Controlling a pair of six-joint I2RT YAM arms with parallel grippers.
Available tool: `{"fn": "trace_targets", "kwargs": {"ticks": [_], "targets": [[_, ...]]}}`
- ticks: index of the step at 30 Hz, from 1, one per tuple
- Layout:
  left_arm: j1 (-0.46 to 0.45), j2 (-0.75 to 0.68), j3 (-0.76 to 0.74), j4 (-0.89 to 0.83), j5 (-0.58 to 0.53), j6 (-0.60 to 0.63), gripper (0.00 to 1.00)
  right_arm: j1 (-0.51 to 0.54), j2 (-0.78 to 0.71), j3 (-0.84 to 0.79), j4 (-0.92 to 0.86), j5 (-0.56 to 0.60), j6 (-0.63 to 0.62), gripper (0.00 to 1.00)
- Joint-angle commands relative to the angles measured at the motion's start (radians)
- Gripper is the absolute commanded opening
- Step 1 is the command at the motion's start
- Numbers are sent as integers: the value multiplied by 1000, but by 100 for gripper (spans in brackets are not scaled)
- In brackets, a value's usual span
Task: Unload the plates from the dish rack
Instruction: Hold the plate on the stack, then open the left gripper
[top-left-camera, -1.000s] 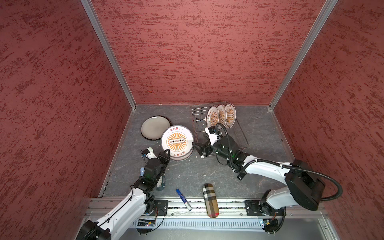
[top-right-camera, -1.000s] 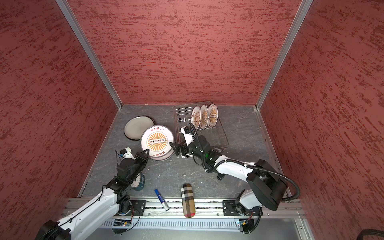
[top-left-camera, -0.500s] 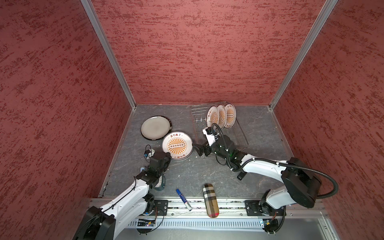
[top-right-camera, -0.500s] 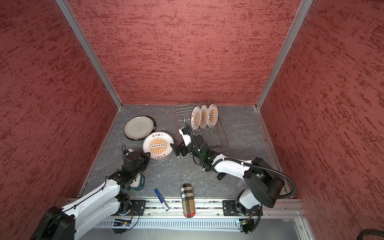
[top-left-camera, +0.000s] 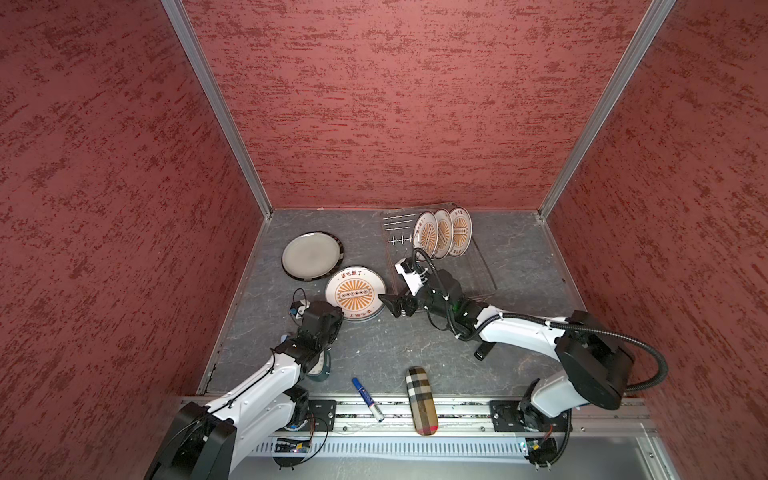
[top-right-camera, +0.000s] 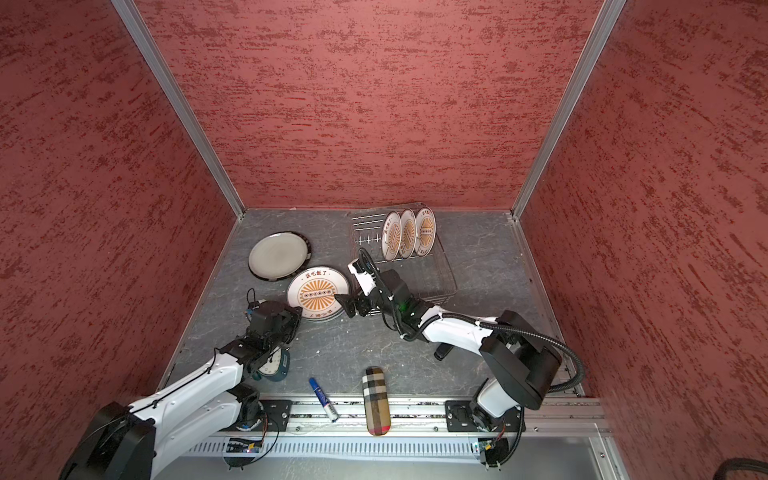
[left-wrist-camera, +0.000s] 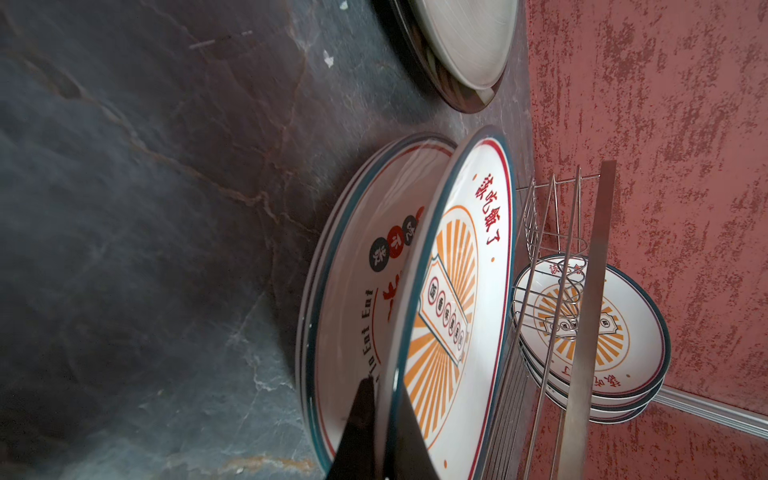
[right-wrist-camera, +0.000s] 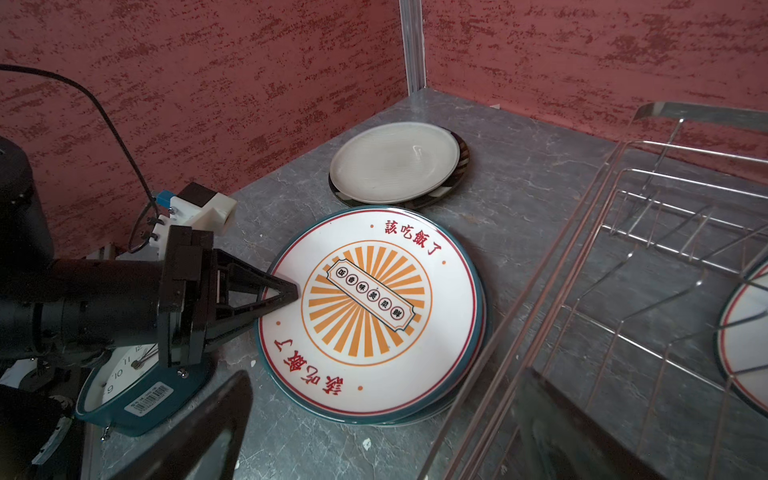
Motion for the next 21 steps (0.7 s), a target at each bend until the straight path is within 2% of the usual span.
{"fn": "trace_targets", "kwargs": {"ticks": [1, 12, 21], "targets": [[6, 3, 40, 22, 5, -23, 1, 12, 16, 36, -10, -15, -29, 99], [0, 66, 51, 40, 12, -44, 3, 22, 53, 68, -38, 23, -37, 99], [-5, 72, 45, 45, 4, -66, 18, 25, 53, 66, -38, 49, -36, 99]]}}
